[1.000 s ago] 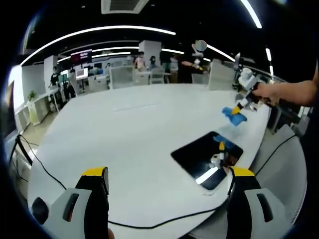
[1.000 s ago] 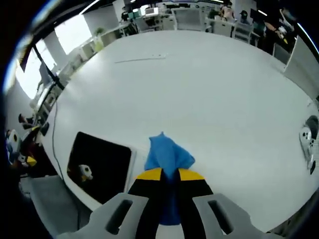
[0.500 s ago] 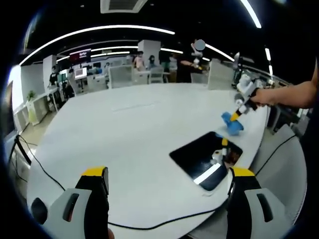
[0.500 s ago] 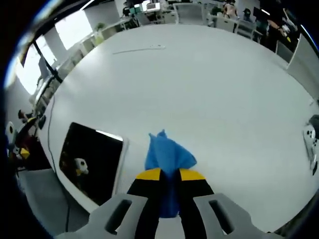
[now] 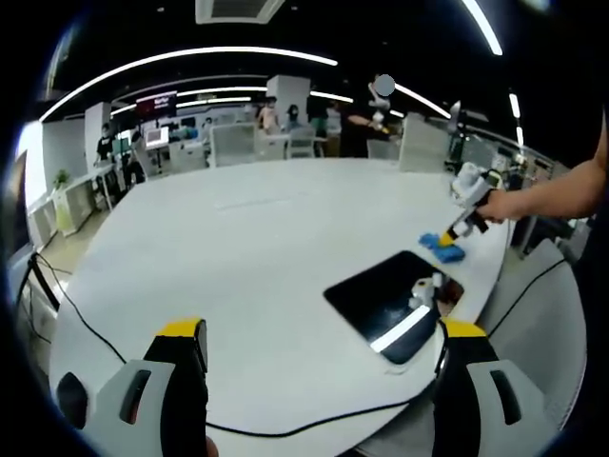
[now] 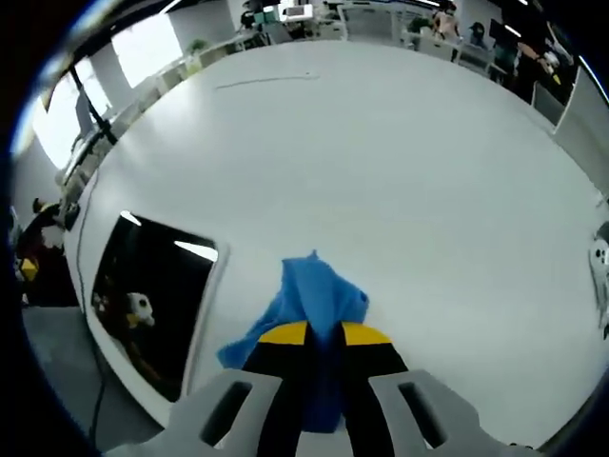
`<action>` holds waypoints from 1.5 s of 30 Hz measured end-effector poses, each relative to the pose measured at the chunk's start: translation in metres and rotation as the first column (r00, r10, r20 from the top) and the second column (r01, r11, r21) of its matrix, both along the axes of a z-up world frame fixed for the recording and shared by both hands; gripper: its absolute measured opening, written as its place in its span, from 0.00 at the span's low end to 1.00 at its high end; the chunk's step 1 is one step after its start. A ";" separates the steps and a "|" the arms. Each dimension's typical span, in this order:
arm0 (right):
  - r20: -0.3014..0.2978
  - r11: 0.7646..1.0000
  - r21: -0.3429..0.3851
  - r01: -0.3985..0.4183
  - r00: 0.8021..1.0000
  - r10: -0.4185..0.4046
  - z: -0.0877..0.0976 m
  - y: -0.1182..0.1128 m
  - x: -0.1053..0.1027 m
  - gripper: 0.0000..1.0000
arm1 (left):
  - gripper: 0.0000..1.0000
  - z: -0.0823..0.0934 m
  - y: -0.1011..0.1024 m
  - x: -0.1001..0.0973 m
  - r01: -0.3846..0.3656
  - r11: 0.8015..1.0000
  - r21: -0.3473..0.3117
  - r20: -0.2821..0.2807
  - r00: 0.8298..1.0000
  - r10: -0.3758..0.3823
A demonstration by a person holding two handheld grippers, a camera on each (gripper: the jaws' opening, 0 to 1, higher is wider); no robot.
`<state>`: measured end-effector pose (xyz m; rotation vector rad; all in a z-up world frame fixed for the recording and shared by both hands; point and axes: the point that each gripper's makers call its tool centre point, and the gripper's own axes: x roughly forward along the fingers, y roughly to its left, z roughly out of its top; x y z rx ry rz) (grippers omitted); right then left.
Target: Wipe the mirror surface with the cleaning cloth until all visible marks leave the cleaned area.
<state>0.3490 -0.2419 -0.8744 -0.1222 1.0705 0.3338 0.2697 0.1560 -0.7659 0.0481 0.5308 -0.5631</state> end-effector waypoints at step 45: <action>0.435 0.963 0.235 -0.131 0.900 0.016 0.061 -0.060 -0.059 1.00 | 1.00 -0.008 0.012 -0.014 -0.063 0.998 -0.028 0.002 0.998 0.063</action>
